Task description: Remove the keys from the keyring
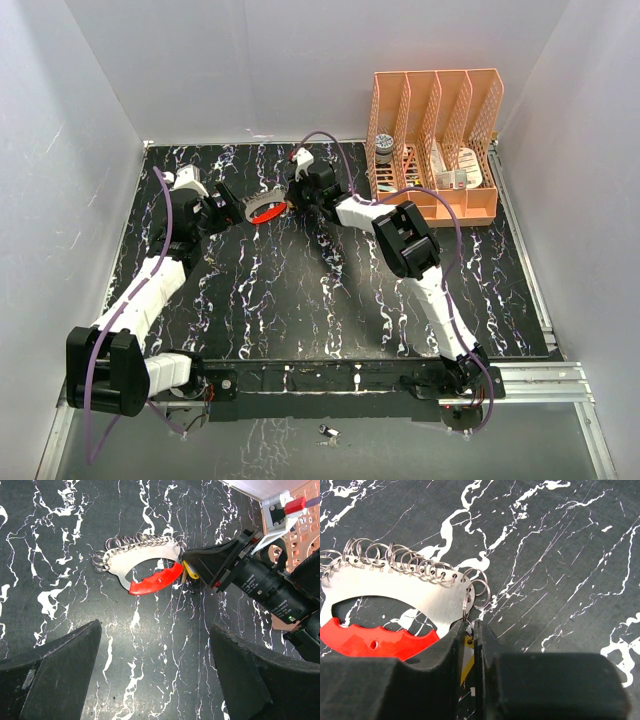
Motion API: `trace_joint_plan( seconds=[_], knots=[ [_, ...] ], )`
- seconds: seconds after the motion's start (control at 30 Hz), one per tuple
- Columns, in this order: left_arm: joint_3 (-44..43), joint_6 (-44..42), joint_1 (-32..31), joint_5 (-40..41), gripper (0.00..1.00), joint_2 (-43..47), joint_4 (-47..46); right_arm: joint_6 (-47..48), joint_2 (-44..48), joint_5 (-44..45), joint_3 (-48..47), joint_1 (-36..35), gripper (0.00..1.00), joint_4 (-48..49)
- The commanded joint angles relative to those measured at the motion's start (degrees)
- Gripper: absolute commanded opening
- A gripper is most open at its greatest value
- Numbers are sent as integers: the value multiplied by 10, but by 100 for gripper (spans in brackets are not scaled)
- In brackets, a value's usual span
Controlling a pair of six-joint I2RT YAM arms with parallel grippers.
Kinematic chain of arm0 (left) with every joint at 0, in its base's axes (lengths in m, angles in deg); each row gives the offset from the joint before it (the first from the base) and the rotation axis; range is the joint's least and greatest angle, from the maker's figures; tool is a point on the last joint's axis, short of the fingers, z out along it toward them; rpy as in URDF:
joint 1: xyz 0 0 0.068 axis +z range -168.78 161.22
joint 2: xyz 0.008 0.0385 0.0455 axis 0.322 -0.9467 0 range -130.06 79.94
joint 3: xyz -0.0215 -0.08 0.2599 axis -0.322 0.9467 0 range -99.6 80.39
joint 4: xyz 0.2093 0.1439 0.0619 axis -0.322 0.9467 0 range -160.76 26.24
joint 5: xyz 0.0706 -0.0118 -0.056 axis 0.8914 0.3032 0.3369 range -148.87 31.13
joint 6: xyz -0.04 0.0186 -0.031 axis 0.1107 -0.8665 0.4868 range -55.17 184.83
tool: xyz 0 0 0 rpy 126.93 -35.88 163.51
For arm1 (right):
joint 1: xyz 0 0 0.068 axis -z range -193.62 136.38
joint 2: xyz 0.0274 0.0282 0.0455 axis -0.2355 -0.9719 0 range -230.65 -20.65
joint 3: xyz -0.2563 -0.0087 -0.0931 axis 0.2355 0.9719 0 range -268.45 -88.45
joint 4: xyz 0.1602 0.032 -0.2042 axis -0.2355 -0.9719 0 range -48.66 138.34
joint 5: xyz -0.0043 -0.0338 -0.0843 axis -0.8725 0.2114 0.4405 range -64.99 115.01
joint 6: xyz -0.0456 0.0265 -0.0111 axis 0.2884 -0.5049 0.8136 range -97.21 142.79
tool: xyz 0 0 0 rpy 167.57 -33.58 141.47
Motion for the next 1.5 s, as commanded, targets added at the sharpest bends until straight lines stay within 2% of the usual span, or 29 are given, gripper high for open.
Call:
trace_joint_plan(
  seconds=[0.0, 0.03, 0.17, 0.4, 0.67, 0.77, 0.83, 0.97, 1.07, 1.27, 1.37, 1.47],
  knots=[
    [9, 6, 0, 5, 88, 18, -8, -1, 22, 4, 31, -4, 4, -23],
    [8, 6, 0, 5, 87, 19, -8, -1, 26, 5, 36, -4, 0, -23],
    [6, 9, 1, 2, 83, 18, -6, 13, 66, 20, 72, -5, 0, -36],
    [27, 16, 0, -50, 90, 16, -68, 42, 193, 14, 131, -5, 0, -119],
    [57, 8, 0, -115, 94, 7, -158, 43, 302, -53, 166, -6, 0, -176],
    [81, 7, 0, -132, 88, 18, -211, 49, 336, -61, 180, -5, 0, -181],
    [77, 11, 0, -142, 77, 13, -217, 53, 353, -73, 185, -5, 0, -190],
    [56, 28, 0, -163, 67, -4, -217, 55, 393, -109, 198, -9, 0, -192],
    [51, 48, 0, -173, 68, -5, -236, 61, 428, -151, 210, -13, 0, -192],
    [31, 62, 0, -224, 80, 5, -259, 91, 514, -231, 253, -15, 0, -187],
    [32, 69, -1, -270, 76, 9, -285, 94, 546, -250, 278, -15, 0, -171],
    [34, 73, -1, -318, 66, 11, -307, 87, 560, -261, 296, -15, 0, -147]
  ],
)
